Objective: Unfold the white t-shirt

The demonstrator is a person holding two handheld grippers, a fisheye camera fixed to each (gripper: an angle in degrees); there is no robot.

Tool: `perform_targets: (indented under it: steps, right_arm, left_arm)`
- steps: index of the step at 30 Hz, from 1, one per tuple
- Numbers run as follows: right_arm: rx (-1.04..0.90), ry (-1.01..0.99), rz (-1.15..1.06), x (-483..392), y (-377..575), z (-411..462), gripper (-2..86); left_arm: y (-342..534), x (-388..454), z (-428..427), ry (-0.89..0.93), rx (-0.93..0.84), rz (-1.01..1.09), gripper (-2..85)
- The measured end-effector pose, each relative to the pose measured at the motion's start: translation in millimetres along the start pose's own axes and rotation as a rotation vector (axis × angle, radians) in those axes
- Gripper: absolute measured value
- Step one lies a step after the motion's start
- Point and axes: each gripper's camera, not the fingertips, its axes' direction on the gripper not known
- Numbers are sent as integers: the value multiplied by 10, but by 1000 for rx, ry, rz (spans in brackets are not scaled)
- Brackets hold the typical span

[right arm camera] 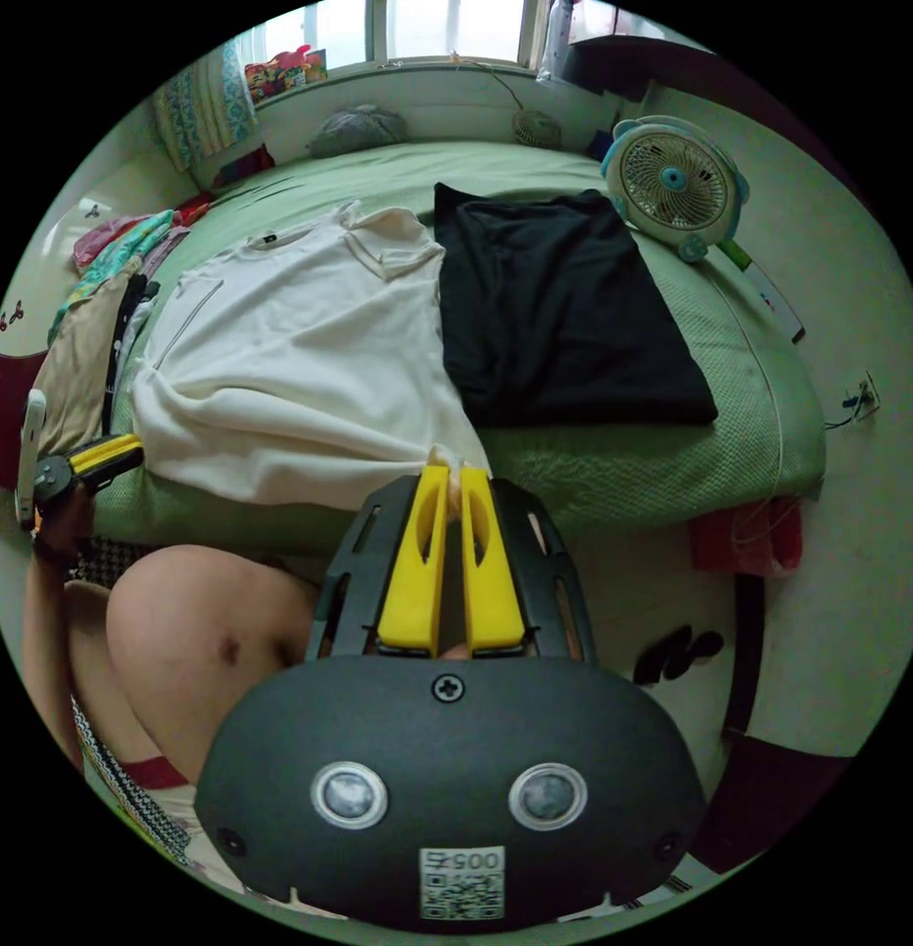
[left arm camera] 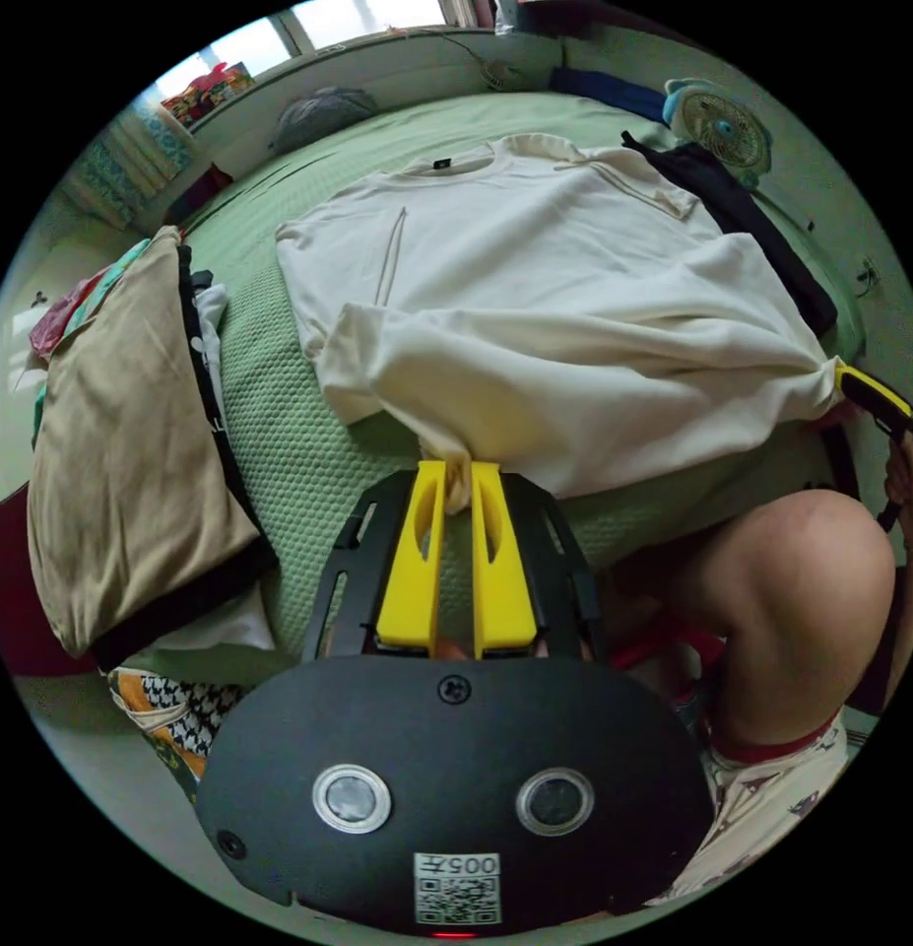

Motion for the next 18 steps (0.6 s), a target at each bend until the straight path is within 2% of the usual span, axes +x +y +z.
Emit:
perform_targets:
  steps: [3,6,13,18]
  right_arm:
    - [17,-7,1,69,59,-143,-12]
    - [39,-22,-5,140,113,-315,-11]
    - [132,-116,-9,243,189,-807,-11]
    - [202,-162,-37,279,237,-1173,-12]
  left_arm:
    - [70,-10,-69,39,-32,31,53]
    - [159,-119,-198,178,-46,0,51]
    - [480,-403,-899,332,83,-26,49]
    - [708,-507,-1245,296,87,-29,48]
